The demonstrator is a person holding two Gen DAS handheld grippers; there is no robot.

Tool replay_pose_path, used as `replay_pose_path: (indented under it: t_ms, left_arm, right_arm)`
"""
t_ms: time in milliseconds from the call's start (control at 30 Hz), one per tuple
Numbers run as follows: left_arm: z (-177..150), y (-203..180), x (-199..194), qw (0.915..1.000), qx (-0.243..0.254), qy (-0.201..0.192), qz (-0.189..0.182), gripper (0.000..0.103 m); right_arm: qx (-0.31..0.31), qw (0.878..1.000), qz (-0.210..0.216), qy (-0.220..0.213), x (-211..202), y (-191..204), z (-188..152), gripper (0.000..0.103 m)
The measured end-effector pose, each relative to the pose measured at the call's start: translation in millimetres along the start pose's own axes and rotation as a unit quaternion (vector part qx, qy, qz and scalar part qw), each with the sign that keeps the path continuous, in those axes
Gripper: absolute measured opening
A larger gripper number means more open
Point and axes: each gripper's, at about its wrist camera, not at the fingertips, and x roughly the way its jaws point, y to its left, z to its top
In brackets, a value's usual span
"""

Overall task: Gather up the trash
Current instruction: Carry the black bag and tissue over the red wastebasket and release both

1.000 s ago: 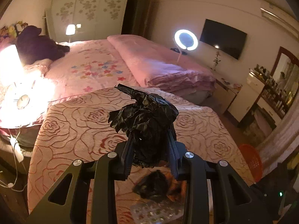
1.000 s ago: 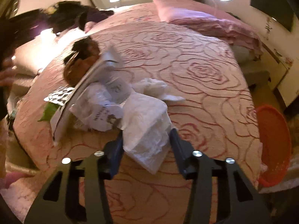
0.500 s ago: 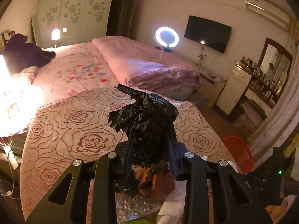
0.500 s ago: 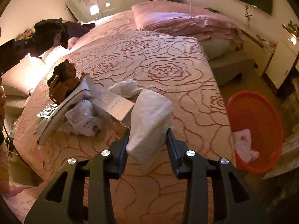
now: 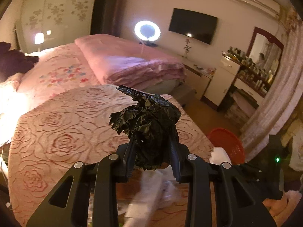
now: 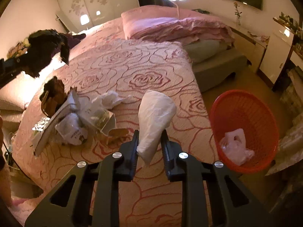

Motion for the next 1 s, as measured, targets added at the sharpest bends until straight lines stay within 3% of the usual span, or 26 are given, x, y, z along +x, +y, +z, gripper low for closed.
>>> replay_pose_path:
  t_ms: [600, 1000]
  left_arm:
    - [-4, -95, 49, 0.994, 0.061, 0.045, -0.079, 0.03]
    - [-15, -164, 99, 0.982, 0.102, 0.099, -0.124, 0.03]
  right_arm:
    - [0.062, 0.993, -0.063, -0.077, -52, -65, 14, 0.023]
    - [0.118, 0.984, -0.11, -0.08, -63, -122, -1, 0.023]
